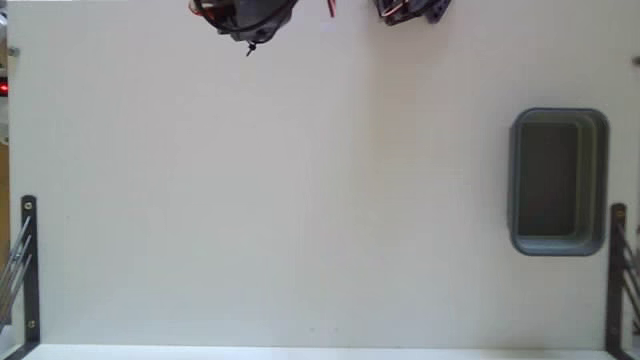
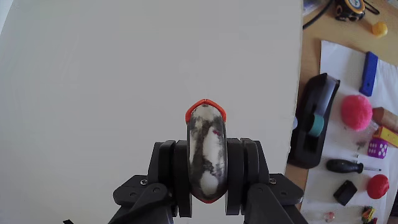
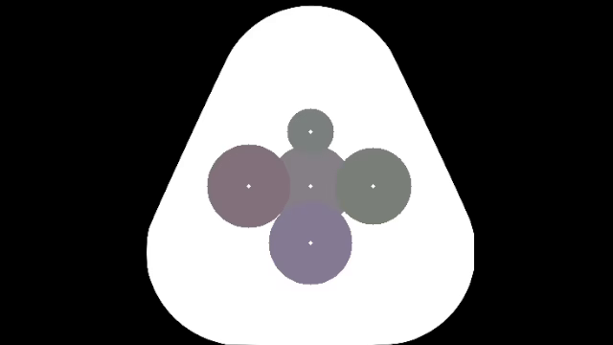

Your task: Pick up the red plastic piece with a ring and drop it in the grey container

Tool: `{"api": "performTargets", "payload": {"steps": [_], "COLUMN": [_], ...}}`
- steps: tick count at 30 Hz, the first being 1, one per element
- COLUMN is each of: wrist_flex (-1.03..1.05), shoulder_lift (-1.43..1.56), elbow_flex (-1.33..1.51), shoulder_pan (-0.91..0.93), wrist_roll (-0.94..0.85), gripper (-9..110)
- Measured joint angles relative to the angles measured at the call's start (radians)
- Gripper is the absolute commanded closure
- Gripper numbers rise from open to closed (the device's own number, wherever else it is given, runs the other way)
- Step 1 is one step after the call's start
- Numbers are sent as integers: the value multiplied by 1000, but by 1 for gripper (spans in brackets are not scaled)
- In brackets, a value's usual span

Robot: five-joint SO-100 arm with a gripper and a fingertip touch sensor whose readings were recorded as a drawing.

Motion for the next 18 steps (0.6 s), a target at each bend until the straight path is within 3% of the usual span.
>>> {"api": "performTargets", "payload": {"steps": [5, 18], "wrist_flex": [29, 34], "shoulder_lift": [-49, -58], "elbow_flex": [-153, -172], "shoulder_pan": [0, -32], "wrist_roll": [0, 2], "gripper": [80, 80]}}
